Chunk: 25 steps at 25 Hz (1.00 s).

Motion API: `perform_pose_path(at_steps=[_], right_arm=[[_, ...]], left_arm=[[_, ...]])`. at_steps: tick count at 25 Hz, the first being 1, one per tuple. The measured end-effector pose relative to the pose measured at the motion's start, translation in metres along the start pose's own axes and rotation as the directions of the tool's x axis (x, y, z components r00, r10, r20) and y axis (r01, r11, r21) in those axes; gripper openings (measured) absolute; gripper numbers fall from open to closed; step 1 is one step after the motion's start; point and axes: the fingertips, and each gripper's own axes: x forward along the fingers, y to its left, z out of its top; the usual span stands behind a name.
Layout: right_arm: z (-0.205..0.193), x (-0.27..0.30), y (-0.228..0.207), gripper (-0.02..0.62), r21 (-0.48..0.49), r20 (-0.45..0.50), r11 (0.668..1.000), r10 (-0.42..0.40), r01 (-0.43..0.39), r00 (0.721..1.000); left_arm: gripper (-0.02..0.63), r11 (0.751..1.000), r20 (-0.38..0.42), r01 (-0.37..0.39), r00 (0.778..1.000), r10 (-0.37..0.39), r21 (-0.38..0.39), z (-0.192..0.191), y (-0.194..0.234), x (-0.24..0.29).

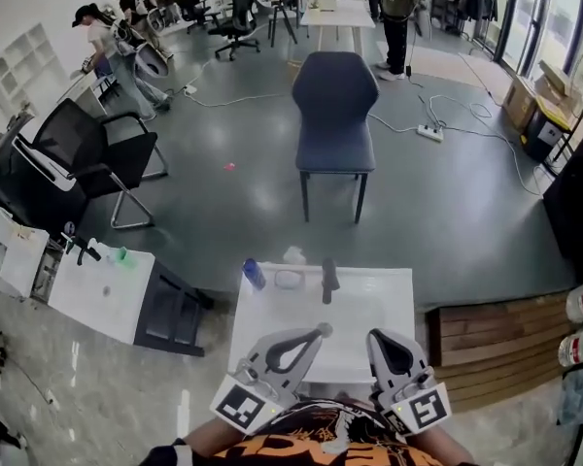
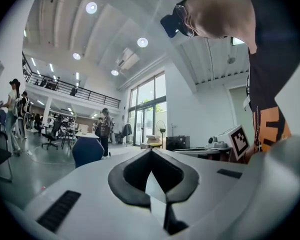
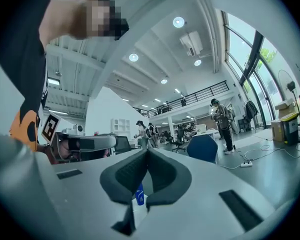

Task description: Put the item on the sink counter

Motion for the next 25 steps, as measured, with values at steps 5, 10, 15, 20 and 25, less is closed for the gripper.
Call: perform_pose_path(at_steps=[5, 10, 15, 20, 25], right_arm=[[0.006, -0.022, 0.007, 0.014, -0.015, 0.034, 0.999, 0.031, -0.03, 0.999], [0.014, -0.047, 0.012, 0.014, -0.036, 0.067, 0.997, 0.064, -0.062, 0.996], [0.016, -0.068, 0.013, 0.014, -0.036, 0.075, 0.996, 0.088, -0.085, 0.993], [0.013, -0.083, 0.02, 0.014, -0.032, 0.08, 0.992, 0.12, -0.118, 0.989], [0.006, -0.096, 0.018, 0.014, -0.053, 0.04, 0.992, 0.117, -0.115, 0.992]], left_arm=[[0.017, 1.0, 0.003, -0.021, 1.0, 0.021, 0.005, -0.001, -0.022, -0.008], [0.017, 1.0, 0.023, -0.026, 0.999, 0.026, 0.011, 0.002, -0.049, -0.011], [0.017, 0.999, 0.036, -0.031, 0.999, 0.03, 0.025, 0.002, -0.074, -0.011], [0.017, 0.998, 0.046, -0.037, 0.998, 0.035, 0.042, -0.001, -0.094, -0.015], [0.017, 0.998, 0.035, -0.036, 0.999, 0.034, 0.052, -0.003, -0.116, -0.012]])
